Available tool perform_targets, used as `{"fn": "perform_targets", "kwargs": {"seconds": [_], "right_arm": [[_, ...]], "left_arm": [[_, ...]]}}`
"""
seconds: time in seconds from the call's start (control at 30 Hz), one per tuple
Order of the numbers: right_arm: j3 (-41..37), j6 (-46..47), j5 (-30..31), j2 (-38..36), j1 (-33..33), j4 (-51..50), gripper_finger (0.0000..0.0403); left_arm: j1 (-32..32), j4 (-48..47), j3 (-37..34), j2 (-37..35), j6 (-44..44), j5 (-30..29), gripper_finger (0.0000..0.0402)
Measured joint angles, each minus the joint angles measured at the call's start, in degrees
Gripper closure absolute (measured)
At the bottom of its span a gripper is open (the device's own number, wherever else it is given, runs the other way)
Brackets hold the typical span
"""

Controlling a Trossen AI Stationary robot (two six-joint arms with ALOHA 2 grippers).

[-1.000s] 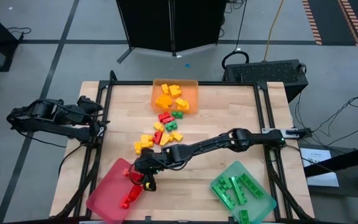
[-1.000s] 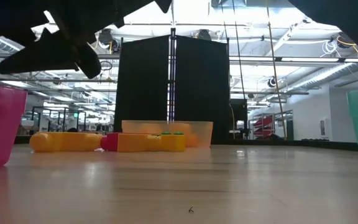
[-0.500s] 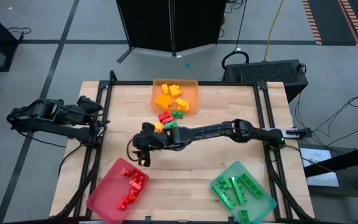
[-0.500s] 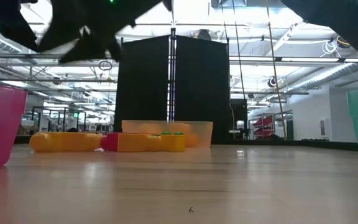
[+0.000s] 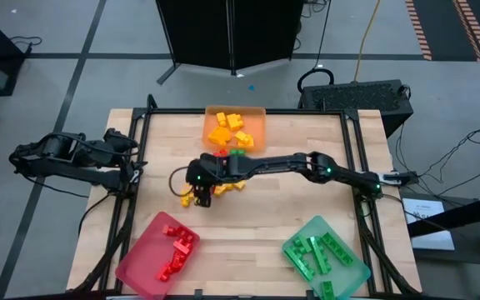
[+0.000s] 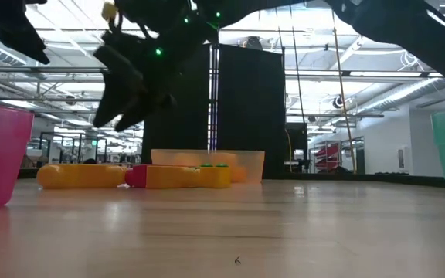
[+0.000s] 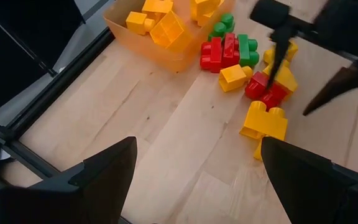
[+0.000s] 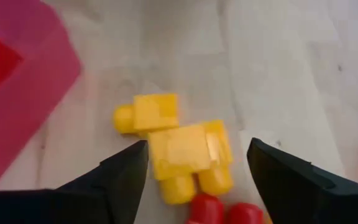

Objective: Sort blocks
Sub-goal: Put the yellow 2 stud game piece into the orange bin

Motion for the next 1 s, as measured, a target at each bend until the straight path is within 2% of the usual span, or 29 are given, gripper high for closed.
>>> {"fn": "perform_targets", "kwargs": {"seconds": [0.2,0.47,1.0], "right_arm": [[0.0,-3.54,-2.87,0.0,-0.91,-0.86,0.0088],[0.09,-8.91,-2.89,0.81,-1.22,1.53,0.0034],[-0.02,-10.14,-2.89,5.66,-1.72,5.8,0.0023]], "left_arm": [[0.02,0.1,0.0,0.0,-0.04,-0.02,0.0056],[0.0,0.14,0.0,0.0,-1.23,-0.04,0.0056],[0.0,0.16,0.0,0.0,-3.04,-0.29,0.0056]]}}
